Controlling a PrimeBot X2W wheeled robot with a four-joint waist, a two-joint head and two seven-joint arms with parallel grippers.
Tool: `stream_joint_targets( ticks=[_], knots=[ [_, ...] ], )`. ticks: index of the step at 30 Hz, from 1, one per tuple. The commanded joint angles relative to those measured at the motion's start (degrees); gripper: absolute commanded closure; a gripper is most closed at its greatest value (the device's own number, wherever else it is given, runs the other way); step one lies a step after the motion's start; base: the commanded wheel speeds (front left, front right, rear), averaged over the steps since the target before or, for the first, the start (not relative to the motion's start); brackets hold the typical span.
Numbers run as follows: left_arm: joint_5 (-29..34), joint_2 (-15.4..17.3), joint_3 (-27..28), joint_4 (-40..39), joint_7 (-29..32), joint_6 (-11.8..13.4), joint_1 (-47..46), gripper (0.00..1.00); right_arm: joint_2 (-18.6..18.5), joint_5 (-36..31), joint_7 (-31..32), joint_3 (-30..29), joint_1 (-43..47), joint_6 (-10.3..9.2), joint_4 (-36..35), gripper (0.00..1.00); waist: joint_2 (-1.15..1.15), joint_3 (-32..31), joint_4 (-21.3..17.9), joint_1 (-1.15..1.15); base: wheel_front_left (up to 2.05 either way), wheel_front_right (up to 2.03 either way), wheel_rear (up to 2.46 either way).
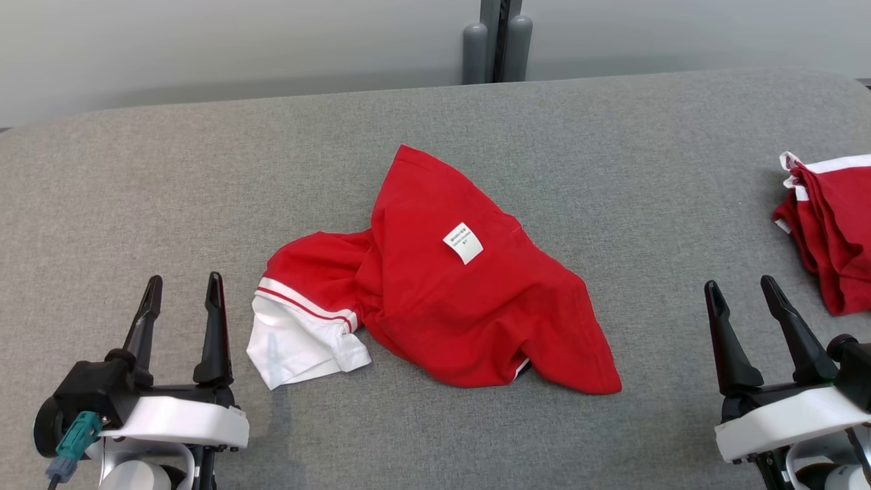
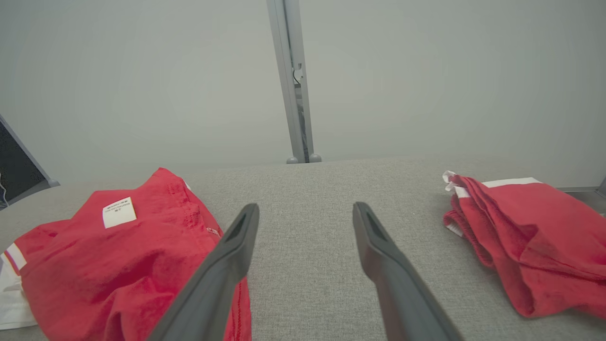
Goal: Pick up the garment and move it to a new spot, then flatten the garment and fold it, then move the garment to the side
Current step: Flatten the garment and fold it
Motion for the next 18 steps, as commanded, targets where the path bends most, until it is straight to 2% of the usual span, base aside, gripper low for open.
stream_joint_targets(
  ticks=[1,18],
  knots=[
    [-0.2,0.3,0.0,-0.1,0.1,0.3,0.8,0.0,-0.4,0.1,0.4,-0.3,0.2,0.03,-0.4,0.0,0.0,0.0,0.1,0.0,0.0,0.0,0.0],
    [-0.8,0.4,-1.5,1.5,1.7,-0.1,-0.4,0.0,-0.3,0.3,0.0,-0.5,-0.4,0.02,-0.4,0.0,0.0,1.1,0.7,0.0,0.0,0.0,0.0]
  ],
)
